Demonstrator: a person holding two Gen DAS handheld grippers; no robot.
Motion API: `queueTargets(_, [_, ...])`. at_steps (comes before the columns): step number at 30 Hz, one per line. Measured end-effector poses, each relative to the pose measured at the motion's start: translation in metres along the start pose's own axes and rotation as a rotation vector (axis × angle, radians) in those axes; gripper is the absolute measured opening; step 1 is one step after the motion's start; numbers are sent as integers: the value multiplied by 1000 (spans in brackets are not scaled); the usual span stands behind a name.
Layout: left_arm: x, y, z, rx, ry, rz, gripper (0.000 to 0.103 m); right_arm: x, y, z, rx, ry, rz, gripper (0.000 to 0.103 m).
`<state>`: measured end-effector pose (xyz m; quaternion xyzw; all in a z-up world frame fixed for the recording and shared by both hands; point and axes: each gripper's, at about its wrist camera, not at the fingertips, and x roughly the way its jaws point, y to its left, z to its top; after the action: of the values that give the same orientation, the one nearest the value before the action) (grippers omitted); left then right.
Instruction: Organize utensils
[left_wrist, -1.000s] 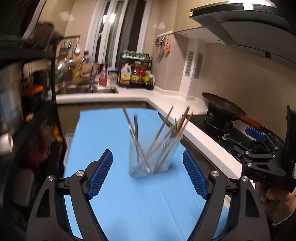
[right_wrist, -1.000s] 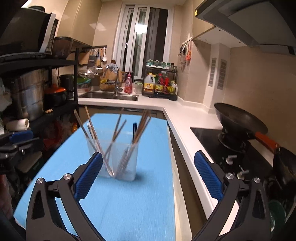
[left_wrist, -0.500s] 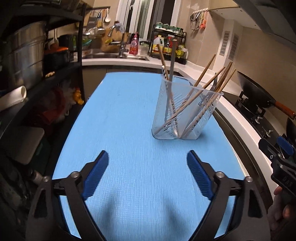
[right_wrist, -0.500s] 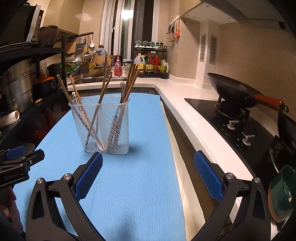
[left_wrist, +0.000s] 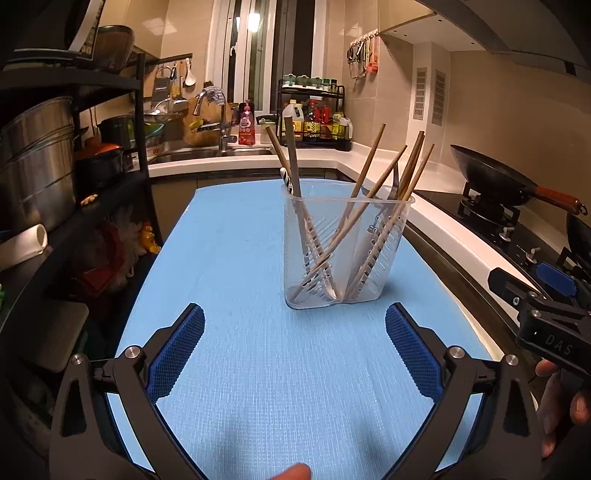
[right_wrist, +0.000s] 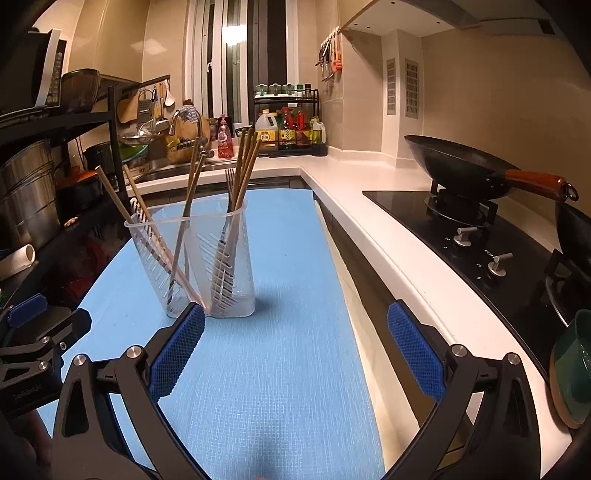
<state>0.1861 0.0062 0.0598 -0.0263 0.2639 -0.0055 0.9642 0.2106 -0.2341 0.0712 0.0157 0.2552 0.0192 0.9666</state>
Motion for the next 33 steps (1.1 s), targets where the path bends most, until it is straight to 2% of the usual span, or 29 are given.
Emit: queueTargets(33, [-4,2,1,-18,-10,12,95,-4,6,0,-28,-19,-8,98])
